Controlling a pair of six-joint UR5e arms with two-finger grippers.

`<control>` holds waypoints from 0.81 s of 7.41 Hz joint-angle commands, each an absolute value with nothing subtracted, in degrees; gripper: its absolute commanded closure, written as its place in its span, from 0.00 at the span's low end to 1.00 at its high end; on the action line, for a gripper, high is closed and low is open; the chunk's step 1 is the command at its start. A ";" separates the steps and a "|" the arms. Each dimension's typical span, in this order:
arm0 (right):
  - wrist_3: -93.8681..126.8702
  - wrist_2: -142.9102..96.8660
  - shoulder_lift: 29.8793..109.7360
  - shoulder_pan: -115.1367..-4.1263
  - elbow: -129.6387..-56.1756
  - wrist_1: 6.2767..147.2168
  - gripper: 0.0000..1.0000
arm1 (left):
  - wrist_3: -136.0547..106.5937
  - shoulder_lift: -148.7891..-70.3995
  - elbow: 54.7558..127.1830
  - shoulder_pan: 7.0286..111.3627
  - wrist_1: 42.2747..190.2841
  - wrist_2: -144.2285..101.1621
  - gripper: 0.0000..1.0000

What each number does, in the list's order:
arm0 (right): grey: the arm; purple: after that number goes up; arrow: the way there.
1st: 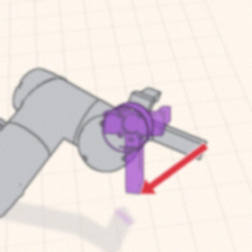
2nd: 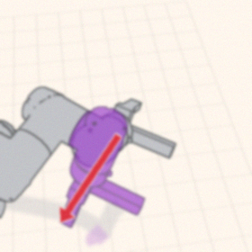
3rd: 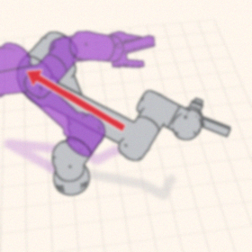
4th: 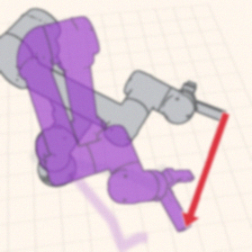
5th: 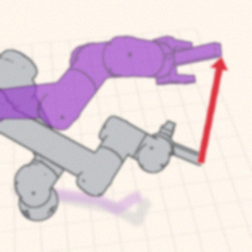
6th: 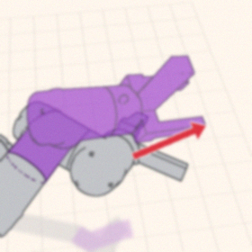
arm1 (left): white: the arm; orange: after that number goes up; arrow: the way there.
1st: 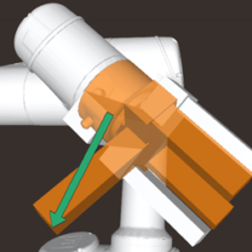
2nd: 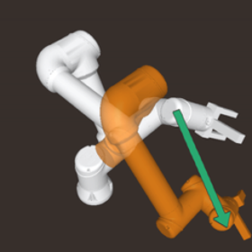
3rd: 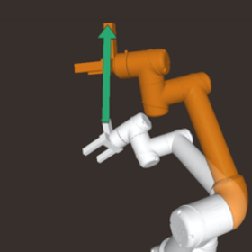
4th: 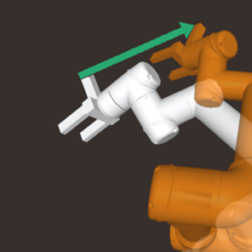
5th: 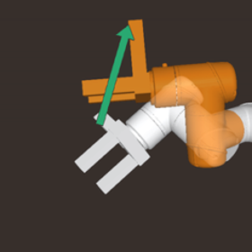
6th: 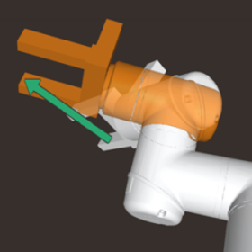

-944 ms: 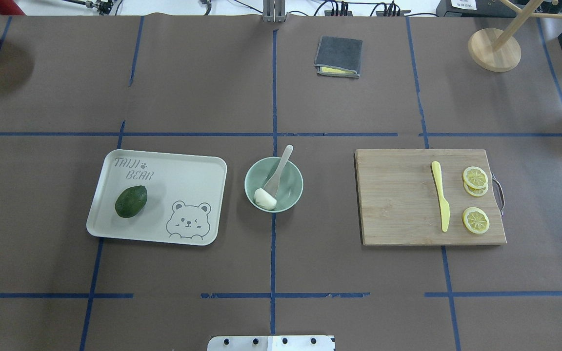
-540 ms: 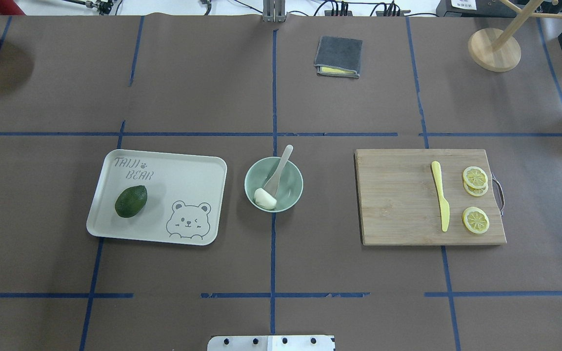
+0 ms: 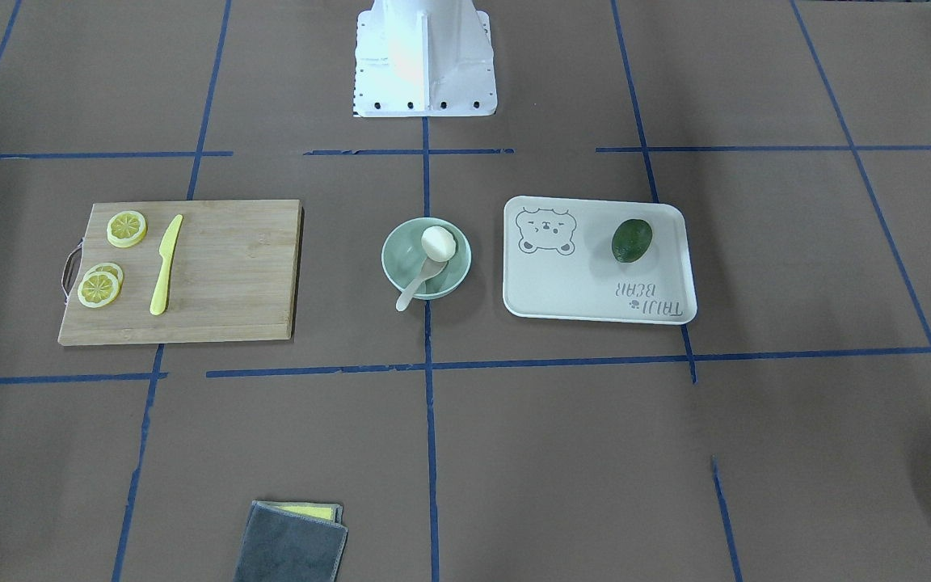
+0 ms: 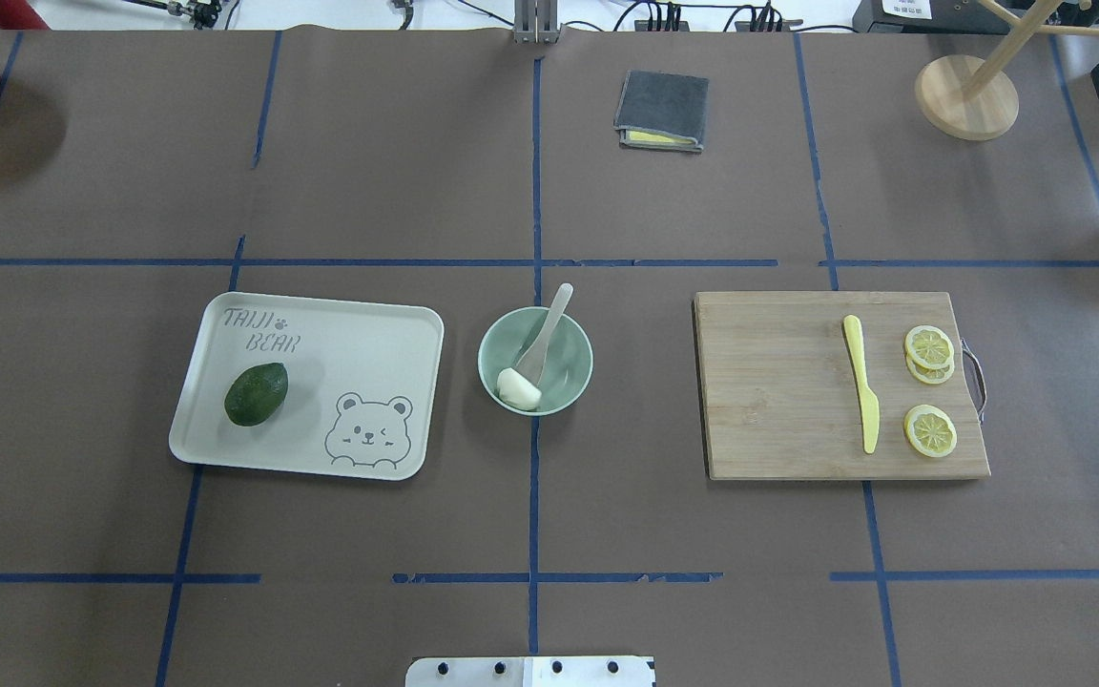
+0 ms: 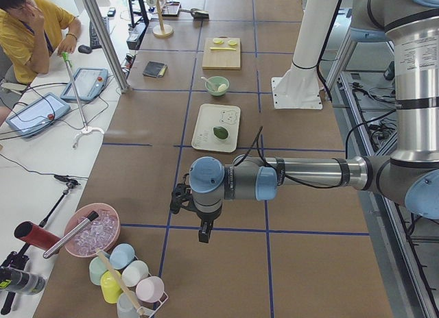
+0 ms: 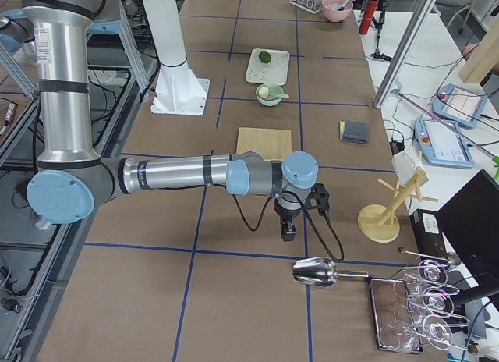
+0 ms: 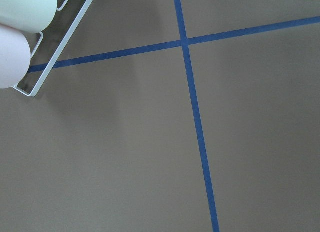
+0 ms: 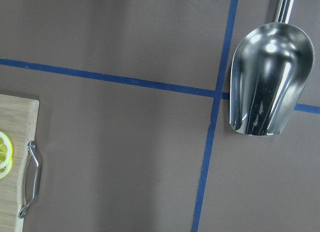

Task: Put spoon and bun in bowl

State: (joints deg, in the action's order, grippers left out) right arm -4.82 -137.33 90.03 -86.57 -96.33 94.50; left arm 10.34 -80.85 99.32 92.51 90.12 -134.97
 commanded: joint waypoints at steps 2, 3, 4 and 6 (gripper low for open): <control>-5.01 -137.11 90.87 -86.57 -97.64 94.39 0.00 | 7.91 -80.86 99.23 92.55 90.00 -137.63 0.00; -4.92 -137.11 90.97 -86.57 -97.65 94.39 0.00 | 7.82 -80.77 99.40 92.55 89.56 -137.64 0.00; -4.92 -137.11 90.88 -86.57 -97.73 94.39 0.00 | 7.82 -80.68 99.49 92.64 89.56 -137.46 0.00; -4.92 -137.20 90.97 -86.57 -97.73 94.39 0.00 | 8.00 -81.03 99.49 92.64 89.74 -137.28 0.00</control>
State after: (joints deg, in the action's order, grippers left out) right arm -4.92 -137.13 90.93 -86.57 -97.67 94.39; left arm 7.95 -80.82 99.55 92.62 89.65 -137.32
